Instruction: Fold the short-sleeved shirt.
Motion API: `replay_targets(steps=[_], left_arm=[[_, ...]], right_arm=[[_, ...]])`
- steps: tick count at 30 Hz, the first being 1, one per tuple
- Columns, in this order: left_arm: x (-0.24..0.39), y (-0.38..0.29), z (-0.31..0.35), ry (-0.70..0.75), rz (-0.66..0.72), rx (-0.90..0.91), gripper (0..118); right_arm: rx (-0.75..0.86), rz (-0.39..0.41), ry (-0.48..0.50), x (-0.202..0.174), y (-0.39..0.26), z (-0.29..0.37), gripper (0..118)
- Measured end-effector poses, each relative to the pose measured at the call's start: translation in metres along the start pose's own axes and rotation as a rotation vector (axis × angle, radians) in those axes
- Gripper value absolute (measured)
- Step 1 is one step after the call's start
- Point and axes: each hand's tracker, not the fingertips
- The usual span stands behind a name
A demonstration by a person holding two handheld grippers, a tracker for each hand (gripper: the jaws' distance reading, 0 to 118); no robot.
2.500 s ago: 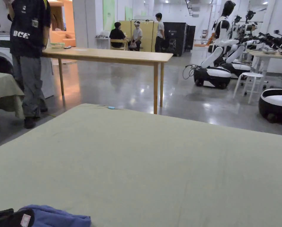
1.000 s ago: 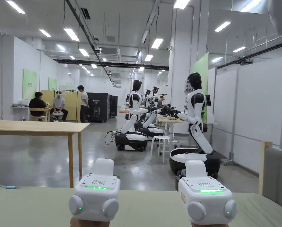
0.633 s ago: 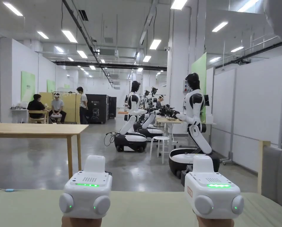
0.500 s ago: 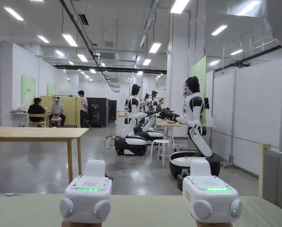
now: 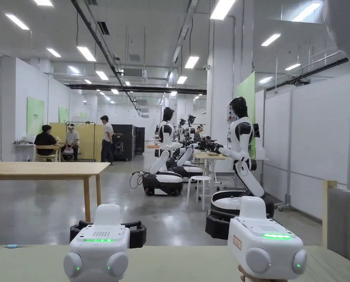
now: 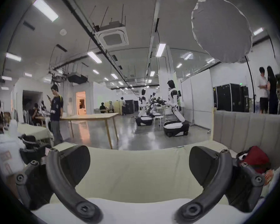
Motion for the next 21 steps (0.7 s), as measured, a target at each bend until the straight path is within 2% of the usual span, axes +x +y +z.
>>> replay_targets(steps=[5, 8, 11, 15, 18, 21], left_arm=[[-0.007, 0.006, 0.0, -0.003, -0.008, -0.001, 118], [-0.013, 0.007, -0.002, -0.005, 0.016, -0.007, 118], [-0.017, 0.01, -0.004, -0.015, 0.045, -0.026, 118], [-0.023, 0.012, -0.006, 0.0, 0.049, -0.023, 118], [-0.022, 0.013, -0.003, 0.001, 0.034, -0.017, 118], [-0.021, 0.015, -0.002, 0.005, 0.022, -0.014, 118]], right_arm=[[-0.017, 0.039, 0.007, -0.004, 0.008, 0.009, 118], [-0.082, 0.075, -0.044, -0.009, 0.015, 0.012, 118], [-0.045, 0.08, -0.051, -0.011, 0.021, 0.019, 118], [-0.014, 0.017, -0.039, -0.007, 0.027, 0.026, 118], [0.013, 0.004, -0.085, -0.007, 0.028, 0.028, 118], [-0.013, -0.039, -0.084, 0.001, 0.031, 0.024, 118]])
